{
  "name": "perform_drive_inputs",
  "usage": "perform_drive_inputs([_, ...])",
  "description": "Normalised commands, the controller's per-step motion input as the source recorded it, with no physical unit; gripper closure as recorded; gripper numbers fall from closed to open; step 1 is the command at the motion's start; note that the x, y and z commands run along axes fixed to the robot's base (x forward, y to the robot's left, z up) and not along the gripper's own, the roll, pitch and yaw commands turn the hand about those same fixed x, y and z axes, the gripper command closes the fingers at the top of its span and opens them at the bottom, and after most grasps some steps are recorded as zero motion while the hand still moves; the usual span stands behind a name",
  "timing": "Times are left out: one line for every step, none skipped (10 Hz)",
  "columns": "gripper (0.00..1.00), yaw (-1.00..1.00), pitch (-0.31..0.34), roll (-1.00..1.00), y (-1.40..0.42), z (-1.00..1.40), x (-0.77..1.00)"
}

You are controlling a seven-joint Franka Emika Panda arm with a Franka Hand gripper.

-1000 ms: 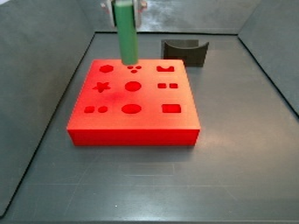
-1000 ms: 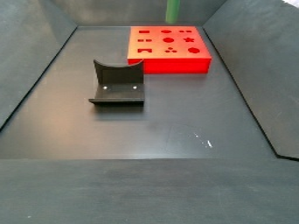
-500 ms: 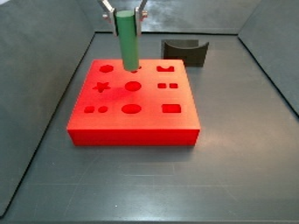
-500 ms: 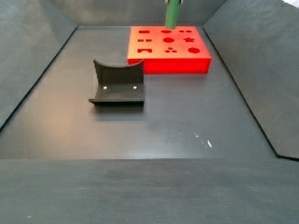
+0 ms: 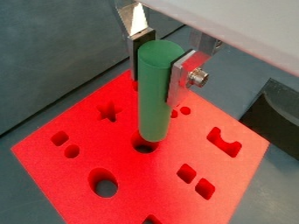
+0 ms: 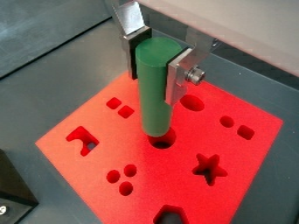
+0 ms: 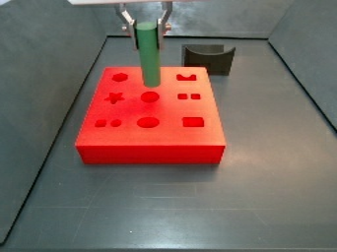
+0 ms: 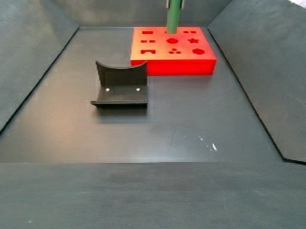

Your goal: Insert the round object.

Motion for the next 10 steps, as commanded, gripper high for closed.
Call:
perform_drive_inputs([1.00,0.00,0.000,0.26,0.00,-0.22,0.00])
perform_drive_inputs([1.00,0.00,0.000,0.29,-0.09,-0.26,-0.01])
perform_drive_inputs([1.00,0.00,0.000,0.28,-0.11,-0.27,0.00])
perform_drive_inputs([1.00,0.00,0.000,0.24,-0.09,-0.27,0.04])
perform_drive_inputs([1.00,0.01,0.000,0.22,-0.07,-0.30,0.21])
perform_drive_inputs([1.00,0.00,0.000,0.22,0.00,-0.30,0.23])
perform_drive_inputs([1.00,0.01,0.000,0.20,-0.03,-0.27,0.18])
perform_drive_inputs([1.00,0.01,0.000,0.21,-0.06,-0.27,0.08])
perform_drive_inputs([1.00,0.00,0.000,0.19,-0.11,-0.21,-0.15])
perform_drive_inputs([1.00,-0.03,0.000,0.18,-0.18,-0.07,-0.36])
